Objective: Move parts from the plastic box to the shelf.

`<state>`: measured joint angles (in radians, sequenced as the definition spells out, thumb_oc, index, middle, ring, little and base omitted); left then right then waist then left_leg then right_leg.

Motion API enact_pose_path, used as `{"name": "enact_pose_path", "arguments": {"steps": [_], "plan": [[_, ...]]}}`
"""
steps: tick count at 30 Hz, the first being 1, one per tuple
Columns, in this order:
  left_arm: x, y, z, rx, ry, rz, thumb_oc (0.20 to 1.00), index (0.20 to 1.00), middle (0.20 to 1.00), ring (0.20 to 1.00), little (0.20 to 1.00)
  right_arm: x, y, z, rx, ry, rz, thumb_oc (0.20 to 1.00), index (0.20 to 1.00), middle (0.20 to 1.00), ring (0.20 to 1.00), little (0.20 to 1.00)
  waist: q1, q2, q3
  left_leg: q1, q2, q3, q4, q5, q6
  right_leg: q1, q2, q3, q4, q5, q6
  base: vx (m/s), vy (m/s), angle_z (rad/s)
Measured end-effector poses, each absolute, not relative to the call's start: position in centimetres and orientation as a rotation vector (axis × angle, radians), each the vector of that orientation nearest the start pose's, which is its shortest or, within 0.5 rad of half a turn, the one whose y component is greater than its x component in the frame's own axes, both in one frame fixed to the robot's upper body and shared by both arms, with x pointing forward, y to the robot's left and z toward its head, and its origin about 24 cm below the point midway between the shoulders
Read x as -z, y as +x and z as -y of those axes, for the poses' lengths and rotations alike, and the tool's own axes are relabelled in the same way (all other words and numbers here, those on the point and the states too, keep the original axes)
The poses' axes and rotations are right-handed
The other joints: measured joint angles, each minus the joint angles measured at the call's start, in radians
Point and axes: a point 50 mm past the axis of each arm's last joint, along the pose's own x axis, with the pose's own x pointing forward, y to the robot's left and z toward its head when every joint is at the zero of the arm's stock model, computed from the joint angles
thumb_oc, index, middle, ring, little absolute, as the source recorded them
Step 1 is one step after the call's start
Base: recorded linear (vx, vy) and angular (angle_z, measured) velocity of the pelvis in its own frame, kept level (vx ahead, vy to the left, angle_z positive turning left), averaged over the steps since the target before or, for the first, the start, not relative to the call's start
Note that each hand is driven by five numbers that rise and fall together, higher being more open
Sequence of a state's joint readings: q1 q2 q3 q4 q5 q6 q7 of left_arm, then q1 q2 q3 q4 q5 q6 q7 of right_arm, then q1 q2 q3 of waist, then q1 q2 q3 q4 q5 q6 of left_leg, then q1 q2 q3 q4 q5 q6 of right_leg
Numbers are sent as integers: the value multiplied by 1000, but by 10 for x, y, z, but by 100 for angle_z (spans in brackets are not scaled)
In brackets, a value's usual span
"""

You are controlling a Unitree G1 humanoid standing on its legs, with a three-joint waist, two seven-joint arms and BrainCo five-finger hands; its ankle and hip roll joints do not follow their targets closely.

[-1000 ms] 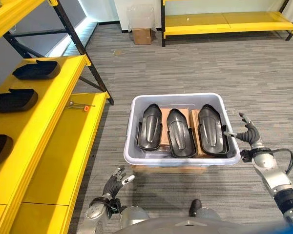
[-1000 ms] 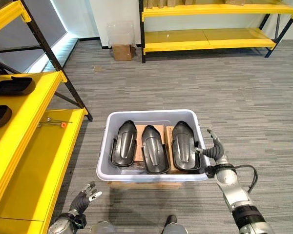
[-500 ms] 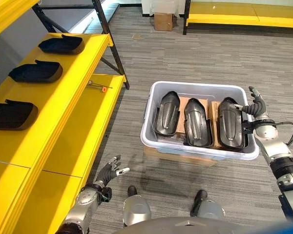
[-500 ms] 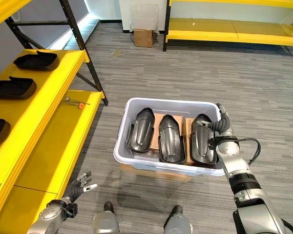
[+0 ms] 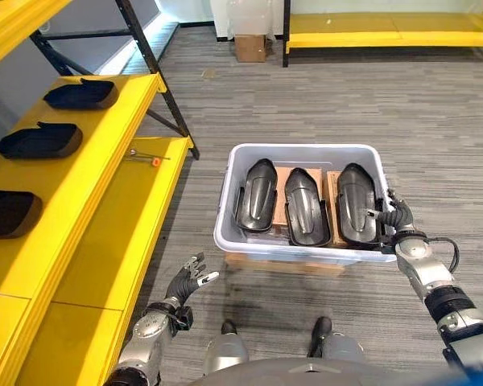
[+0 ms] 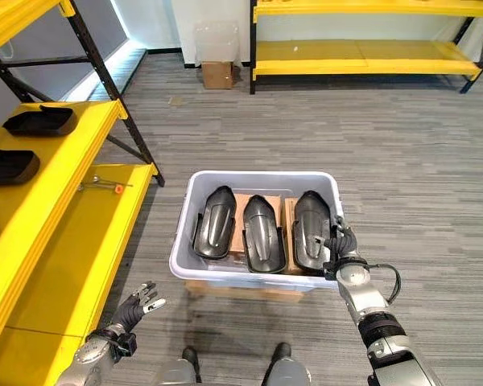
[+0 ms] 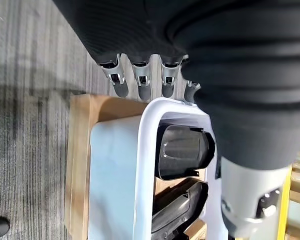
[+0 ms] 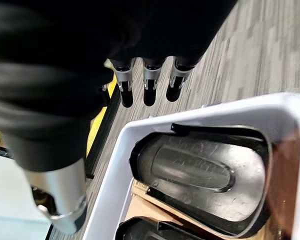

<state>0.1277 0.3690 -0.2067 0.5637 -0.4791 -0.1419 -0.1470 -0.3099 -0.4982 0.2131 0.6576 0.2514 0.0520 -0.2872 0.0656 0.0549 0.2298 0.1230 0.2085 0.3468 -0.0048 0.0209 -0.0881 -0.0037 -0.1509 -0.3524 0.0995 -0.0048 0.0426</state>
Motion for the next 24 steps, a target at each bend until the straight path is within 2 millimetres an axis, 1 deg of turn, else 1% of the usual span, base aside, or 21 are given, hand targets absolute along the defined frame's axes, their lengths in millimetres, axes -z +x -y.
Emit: {"name": "enact_pose_path", "arguments": {"steps": [4,5,6,7,8,9,10,13,15,17,18,19,22,24], "plan": [[85,172,-223,72,-84,-576,1000,1000,1000,1000,1000,2,291,263,287,-375,-383,1000,1000,1000,1000,1000,9,1,-1,-10,-17,2,0,-9,4,3,-13,1,-28,22,15,19,73,1],[85,171,-223,85,-73,-580,1000,1000,1000,1000,1000,-1,295,262,289,-375,-376,1000,1000,1000,1000,1000,11,1,-1,-37,-22,1,11,-12,4,-17,-20,-1,-29,32,15,-92,57,8],[82,176,-226,95,-57,-571,1000,1000,1000,1000,1000,-9,306,264,303,-378,-360,1000,1000,1000,1000,1000,17,0,3,-87,-25,-1,31,-7,3,-57,-26,-1,-27,47,9,-206,73,6],[76,186,-227,107,-45,-544,1000,1000,1000,1000,1000,-23,318,266,319,-382,-325,1000,1000,1000,1000,1000,23,6,35,-111,-26,-3,44,-3,7,-74,-26,-2,-29,64,4,-163,47,3],[71,194,-226,116,-44,-519,1000,1000,1000,1000,1000,-29,323,267,322,-385,-312,1000,1000,1000,1000,1000,34,10,49,-134,-26,-8,54,-2,7,-90,-27,-4,-24,68,4,-155,36,8],[66,201,-225,139,-28,-498,1000,1000,1000,1000,1000,-41,332,270,333,-391,-289,1000,1000,1000,1000,1000,32,14,68,-162,-26,-19,70,-3,8,-112,-30,-8,-16,67,3,-65,18,18],[58,214,-223,157,-16,-458,1000,1000,1000,1000,1000,-56,340,274,354,-387,-255,1000,1000,1000,1000,1000,34,19,109,-187,-26,-27,75,3,10,-128,-32,-16,-16,69,3,-87,23,23],[34,238,-216,194,-5,-346,1000,1000,1000,1000,1000,-88,357,280,384,-387,-184,1000,1000,1000,1000,1000,50,25,205,-248,-25,-34,94,18,11,-186,-38,-20,5,81,-12,-66,9,8],[24,247,-212,209,-10,-302,1000,1000,1000,1000,1000,-104,365,279,388,-382,-140,1000,1000,1000,1000,1000,57,34,269,-264,-26,-36,103,22,13,-209,-43,-20,31,77,-17,-52,21,3],[10,256,-206,241,-10,-245,1000,1000,1000,1000,1000,-128,372,287,426,-398,-91,1000,1000,1000,1000,1000,60,48,305,-318,-31,-48,129,21,15,-259,-52,-21,63,71,-21,-29,26,9],[5,260,-201,265,-2,-225,1000,1000,1000,1000,1000,-135,373,291,451,-402,-81,1000,1000,1000,1000,1000,61,55,315,-338,-35,-54,132,22,17,-285,-59,-20,78,70,-23,-21,25,8],[2,262,-198,274,-2,-214,1000,1000,1000,1000,1000,-138,374,293,469,-402,-84,1000,1000,1000,1000,1000,64,60,319,-349,-37,-54,134,24,19,-298,-63,-20,87,68,-25,0,0,0],[0,263,-200,260,-6,-210,1000,1000,1000,1000,1000,-131,373,296,494,-413,-121,1000,1000,1000,1000,1000,71,60,321,-350,-40,-53,136,22,21,-305,-68,-20,97,64,-28,0,0,0],[0,264,-200,260,-9,-209,1000,1000,1000,1000,1000,-131,372,297,504,-414,-120,1000,1000,1000,1000,1000,74,61,322,-352,-45,-50,137,21,23,-317,-77,-17,116,57,-28,-11,10,-2]]}}
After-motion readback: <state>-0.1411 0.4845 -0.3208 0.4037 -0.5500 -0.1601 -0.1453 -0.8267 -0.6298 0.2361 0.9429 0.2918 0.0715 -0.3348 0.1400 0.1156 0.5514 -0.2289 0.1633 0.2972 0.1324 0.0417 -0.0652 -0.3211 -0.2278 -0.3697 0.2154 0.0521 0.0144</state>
